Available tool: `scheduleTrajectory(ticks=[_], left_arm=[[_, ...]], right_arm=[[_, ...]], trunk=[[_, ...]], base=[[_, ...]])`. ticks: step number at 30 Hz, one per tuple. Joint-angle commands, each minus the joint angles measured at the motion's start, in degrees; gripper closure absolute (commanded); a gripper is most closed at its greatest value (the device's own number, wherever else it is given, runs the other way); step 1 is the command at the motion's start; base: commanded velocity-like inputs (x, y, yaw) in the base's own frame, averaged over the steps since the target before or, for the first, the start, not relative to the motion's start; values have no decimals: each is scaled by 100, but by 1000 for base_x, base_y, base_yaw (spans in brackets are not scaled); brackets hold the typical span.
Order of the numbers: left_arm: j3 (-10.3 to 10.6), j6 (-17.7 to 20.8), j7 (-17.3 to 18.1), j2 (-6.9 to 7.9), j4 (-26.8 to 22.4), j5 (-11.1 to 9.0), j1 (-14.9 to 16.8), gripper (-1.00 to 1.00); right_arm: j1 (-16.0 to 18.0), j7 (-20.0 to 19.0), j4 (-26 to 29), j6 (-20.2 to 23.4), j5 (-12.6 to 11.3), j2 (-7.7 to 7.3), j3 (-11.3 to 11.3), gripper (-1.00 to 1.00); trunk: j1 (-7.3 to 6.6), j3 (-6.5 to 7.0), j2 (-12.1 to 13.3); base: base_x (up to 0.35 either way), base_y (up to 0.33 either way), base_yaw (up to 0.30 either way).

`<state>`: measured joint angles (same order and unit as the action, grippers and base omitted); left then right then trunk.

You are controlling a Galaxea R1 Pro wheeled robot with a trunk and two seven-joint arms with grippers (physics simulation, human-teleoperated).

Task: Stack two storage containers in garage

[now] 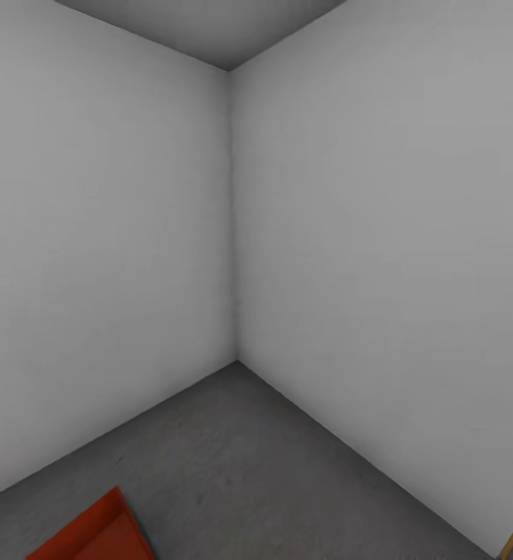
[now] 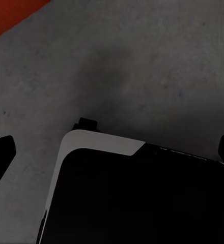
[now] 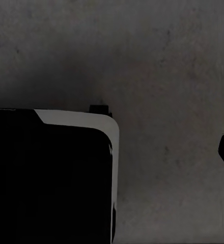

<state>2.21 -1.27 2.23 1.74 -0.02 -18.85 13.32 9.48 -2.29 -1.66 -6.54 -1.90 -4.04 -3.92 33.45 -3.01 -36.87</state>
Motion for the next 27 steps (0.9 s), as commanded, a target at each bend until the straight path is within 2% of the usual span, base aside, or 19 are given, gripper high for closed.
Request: scheduleTrajectory(ticks=[1, 6, 14, 27], left_arm=[[25, -13, 23, 2, 4, -49, 4, -100], [25, -13, 23, 2, 3, -49, 4, -100], [25, -13, 23, 2, 4, -49, 4, -100], [25, -13, 23, 2, 3, -49, 4, -100]], right_arm=[[10, -17, -18, -32, -21, -1, -38, -100], [10, -12, -18, -32, -15, -1, -43, -100], [10, -9, -16, -32, -15, 4, -41, -100], [10, -14, -19, -32, -27, -9, -30, -100]], trunk=[[2, -5, -8], [2, 19, -8], [2, 26, -8], [2, 26, -8]], base=[[0, 0, -250], [0, 0, -214], [0, 0, -73], [0, 0, -262]])
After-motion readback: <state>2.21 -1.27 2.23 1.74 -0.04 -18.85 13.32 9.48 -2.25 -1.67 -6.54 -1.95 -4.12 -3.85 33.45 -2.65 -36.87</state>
